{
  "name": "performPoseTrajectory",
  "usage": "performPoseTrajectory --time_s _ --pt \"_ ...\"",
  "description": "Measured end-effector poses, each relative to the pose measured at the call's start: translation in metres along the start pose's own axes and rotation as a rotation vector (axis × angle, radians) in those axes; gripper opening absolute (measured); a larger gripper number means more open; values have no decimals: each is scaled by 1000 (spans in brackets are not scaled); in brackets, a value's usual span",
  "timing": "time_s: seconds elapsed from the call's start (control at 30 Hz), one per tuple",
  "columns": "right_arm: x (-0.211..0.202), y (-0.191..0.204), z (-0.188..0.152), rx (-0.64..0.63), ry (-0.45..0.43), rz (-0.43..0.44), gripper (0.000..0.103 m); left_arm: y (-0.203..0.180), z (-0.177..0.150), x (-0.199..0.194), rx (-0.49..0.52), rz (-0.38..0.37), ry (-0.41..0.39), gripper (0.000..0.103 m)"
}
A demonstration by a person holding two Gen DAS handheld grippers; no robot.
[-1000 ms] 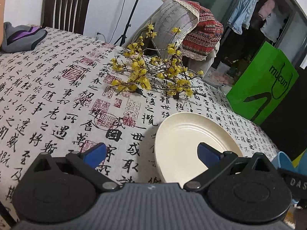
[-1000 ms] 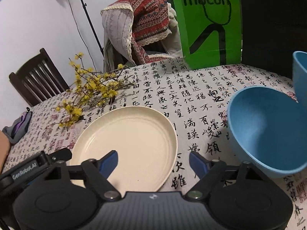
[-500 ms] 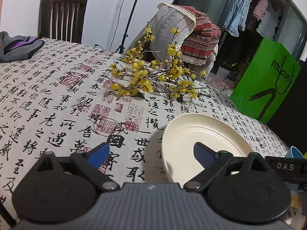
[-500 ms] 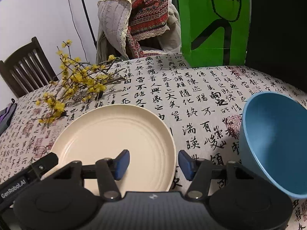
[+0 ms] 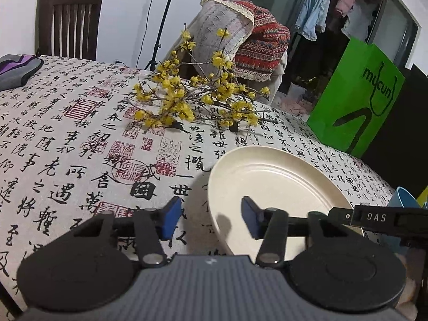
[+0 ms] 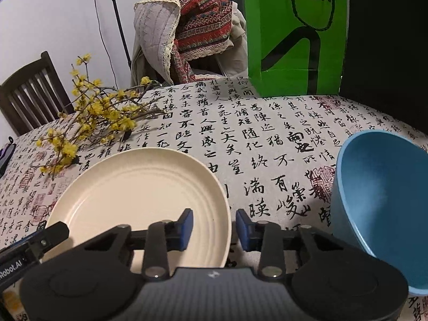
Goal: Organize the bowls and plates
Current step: 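Close both grippers on the cream plate rim, then lift the gripped cream plate and turn toward the blue bowls with both grippers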
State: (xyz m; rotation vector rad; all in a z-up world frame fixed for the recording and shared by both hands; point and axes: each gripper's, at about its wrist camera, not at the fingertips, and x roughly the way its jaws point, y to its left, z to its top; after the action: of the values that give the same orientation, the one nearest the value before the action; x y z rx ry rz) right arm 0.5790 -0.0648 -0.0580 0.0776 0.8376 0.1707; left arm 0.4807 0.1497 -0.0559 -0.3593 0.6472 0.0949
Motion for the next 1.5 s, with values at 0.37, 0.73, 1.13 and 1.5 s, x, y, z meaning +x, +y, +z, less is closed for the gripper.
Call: performPoseTrajectory --time_s 0.37,0.73,1.13,1.5 --pt "4 -2 -3 -11 -12 12 24 0 -1 3 11 -12 19 36" --pt "2 0 -5 -37 -20 5 18 -5 -3 3 47 -13 21 24" --pt "-9 10 -13 -114 9 56 16 -7 -3 2 100 95 6 24" --pt "-29 26 -25 -248 -40 62 16 -5 -3 -6 114 136 -16 24"
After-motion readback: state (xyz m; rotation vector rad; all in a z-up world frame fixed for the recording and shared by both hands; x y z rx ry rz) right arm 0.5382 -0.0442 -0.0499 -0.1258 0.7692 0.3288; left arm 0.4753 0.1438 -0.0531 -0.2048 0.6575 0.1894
